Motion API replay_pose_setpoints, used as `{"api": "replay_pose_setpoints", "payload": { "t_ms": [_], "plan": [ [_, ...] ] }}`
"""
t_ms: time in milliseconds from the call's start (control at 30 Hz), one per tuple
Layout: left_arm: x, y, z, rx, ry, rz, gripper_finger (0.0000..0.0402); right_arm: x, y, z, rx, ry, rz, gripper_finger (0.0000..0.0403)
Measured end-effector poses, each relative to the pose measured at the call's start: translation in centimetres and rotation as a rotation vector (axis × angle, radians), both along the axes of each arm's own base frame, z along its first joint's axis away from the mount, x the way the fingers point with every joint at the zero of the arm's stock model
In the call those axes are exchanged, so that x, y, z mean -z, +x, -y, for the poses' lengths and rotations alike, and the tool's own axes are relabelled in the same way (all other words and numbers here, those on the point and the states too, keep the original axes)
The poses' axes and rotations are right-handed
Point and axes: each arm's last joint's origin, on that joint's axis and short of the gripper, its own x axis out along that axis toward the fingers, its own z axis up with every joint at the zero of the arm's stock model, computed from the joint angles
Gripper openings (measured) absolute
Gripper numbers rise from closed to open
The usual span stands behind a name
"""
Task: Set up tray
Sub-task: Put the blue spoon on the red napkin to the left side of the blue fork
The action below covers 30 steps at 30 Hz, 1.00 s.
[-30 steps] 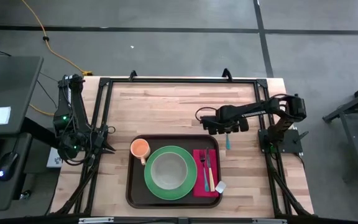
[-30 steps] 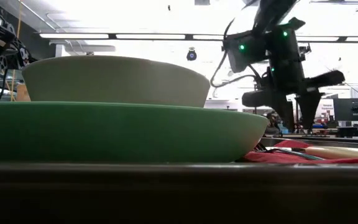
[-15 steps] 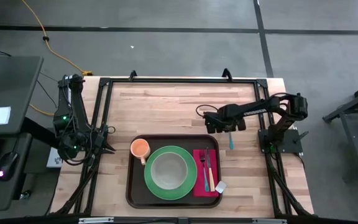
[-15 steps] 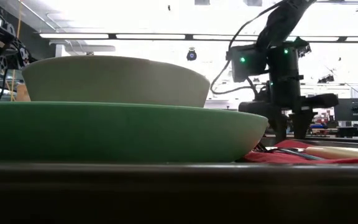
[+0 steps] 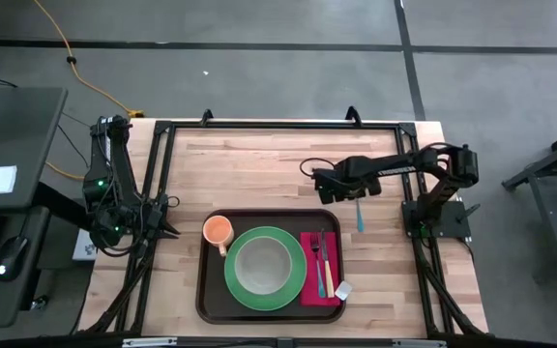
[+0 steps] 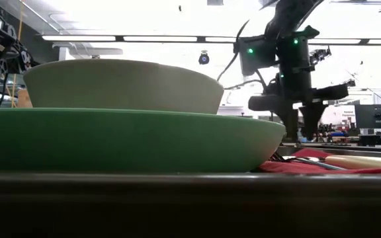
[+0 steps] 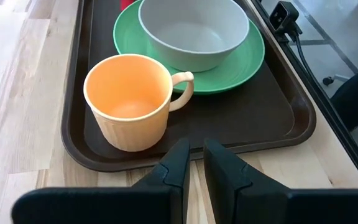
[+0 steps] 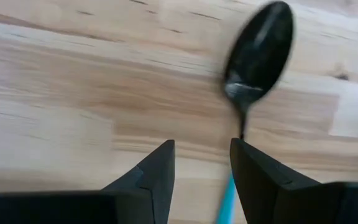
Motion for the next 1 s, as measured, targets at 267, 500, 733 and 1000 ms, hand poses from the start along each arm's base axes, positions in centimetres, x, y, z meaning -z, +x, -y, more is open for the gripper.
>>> {"api": "replay_pose_setpoints", "payload": {
  "t_ms": [267, 500, 733, 1000],
  "plan": [
    [0.0, 0.0, -0.1, 0.0, 0.009, -0.002, 0.0079, 0.1, -0.6, 0.3, 0.019, -0.017, -0.05, 0.0134],
    [0.1, 0.0, -0.1, 0.001, 0.009, -0.003, 0.0079, 1.6, -1.9, 0.6, 0.064, 0.029, -0.094, 0.0133],
    [0.0, 0.0, -0.1, 0.002, 0.01, -0.002, 0.0079, 2.5, -2.4, 0.4, 0.083, 0.036, -0.092, 0.0133],
    [0.1, 0.0, -0.1, 0.001, 0.009, -0.003, 0.0079, 4.1, -2.9, 0.5, 0.098, 0.059, -0.017, 0.0133]
  ]
}}
